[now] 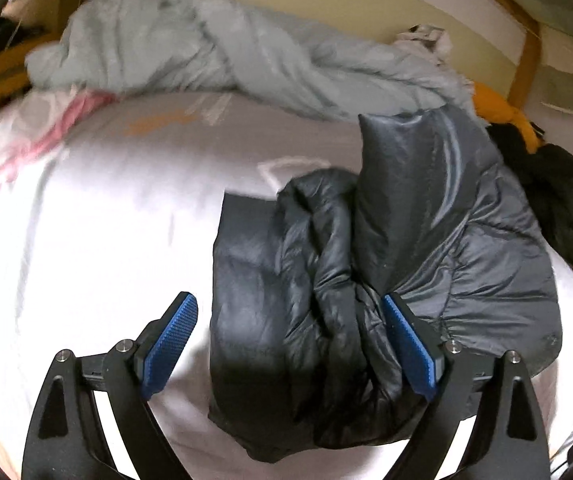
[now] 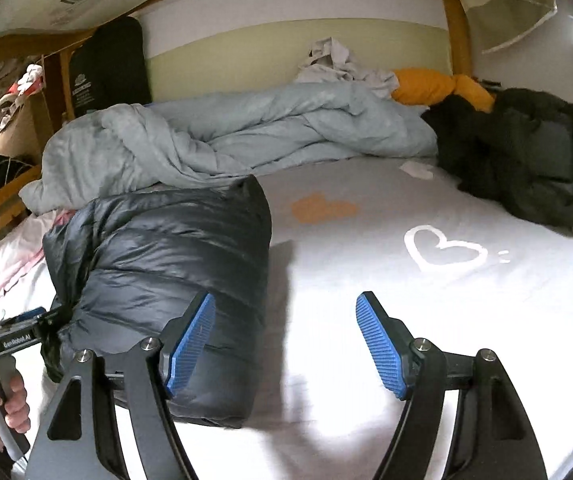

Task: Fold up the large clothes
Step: 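Grasp the jacket bundle with the right gripper while the left gripper grasps its side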

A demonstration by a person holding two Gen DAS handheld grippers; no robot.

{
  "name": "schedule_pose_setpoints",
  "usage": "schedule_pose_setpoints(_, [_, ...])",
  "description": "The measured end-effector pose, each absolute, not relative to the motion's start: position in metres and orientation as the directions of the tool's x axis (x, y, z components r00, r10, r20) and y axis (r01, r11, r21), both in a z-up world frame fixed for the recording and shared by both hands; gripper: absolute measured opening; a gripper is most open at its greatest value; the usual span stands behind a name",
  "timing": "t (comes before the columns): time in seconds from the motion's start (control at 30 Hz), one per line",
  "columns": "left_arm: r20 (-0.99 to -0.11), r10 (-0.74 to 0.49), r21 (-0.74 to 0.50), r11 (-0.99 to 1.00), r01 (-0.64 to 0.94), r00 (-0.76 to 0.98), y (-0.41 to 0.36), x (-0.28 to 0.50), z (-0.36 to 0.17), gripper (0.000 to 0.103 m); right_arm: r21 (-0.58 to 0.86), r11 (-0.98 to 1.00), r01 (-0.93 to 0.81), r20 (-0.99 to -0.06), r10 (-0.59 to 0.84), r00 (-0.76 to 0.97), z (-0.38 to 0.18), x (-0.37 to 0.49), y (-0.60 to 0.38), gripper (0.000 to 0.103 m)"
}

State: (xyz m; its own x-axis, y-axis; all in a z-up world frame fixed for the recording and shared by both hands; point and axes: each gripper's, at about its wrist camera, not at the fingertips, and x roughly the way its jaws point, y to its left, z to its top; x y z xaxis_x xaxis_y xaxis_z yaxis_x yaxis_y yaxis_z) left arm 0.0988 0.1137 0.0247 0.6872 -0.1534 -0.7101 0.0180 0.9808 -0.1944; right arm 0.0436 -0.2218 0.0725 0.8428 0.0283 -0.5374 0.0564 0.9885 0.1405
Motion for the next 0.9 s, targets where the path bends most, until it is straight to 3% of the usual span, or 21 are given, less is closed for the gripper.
schedule_pose_setpoints(0.17, [-0.739, -0.143, -0.203, 0.979, -0.015, 0.659, 0.118, 0.105, 0.01, 0.093, 0.182, 0.983, -0.016, -0.568, 0.118, 0.814, 0.062, 0.061, -0.201, 0.076])
schedule_pose_setpoints(0.27, [-0.749, -0.186, -0.271, 0.962, -0.038, 0.636, 0.126, 0.108, 0.005, 0.099, 0.187, 0.981, -0.05, -0.592, 0.153, 0.791, 0.053, 0.071, -0.187, 0.086])
schedule_pose_setpoints(0.37, [-0.76, -0.238, -0.338, 0.939, -0.055, 0.604, 0.133, 0.113, -0.003, 0.103, 0.21, 0.975, -0.074, -0.614, 0.19, 0.766, 0.042, 0.082, -0.181, 0.088])
schedule_pose_setpoints(0.53, [-0.756, -0.333, -0.437, 0.898, -0.055, 0.564, 0.135, 0.118, -0.016, 0.103, 0.321, 0.947, -0.004, -0.668, 0.23, 0.708, 0.02, 0.105, -0.191, 0.103])
schedule_pose_setpoints(0.67, [-0.733, -0.394, -0.5, 0.865, -0.047, 0.554, 0.137, 0.117, -0.018, 0.102, 0.475, 0.879, 0.026, -0.672, 0.344, 0.655, -0.002, 0.119, -0.204, 0.103])
schedule_pose_setpoints(0.7, [-0.727, -0.403, -0.509, 0.86, -0.042, 0.556, 0.137, 0.116, -0.017, 0.097, 0.483, 0.876, 0.016, -0.67, 0.357, 0.65, -0.004, 0.121, -0.204, 0.103])
schedule_pose_setpoints(0.87, [-0.689, -0.474, -0.572, 0.82, -0.01, 0.549, 0.133, 0.115, -0.012, 0.075, 0.447, 0.894, -0.027, -0.667, 0.354, 0.655, -0.001, 0.115, -0.198, 0.065])
schedule_pose_setpoints(0.9, [-0.684, -0.469, -0.563, 0.827, 0.005, 0.559, 0.131, 0.113, -0.01, 0.069, 0.419, 0.907, -0.049, -0.657, 0.34, 0.673, 0.004, 0.109, -0.194, 0.062])
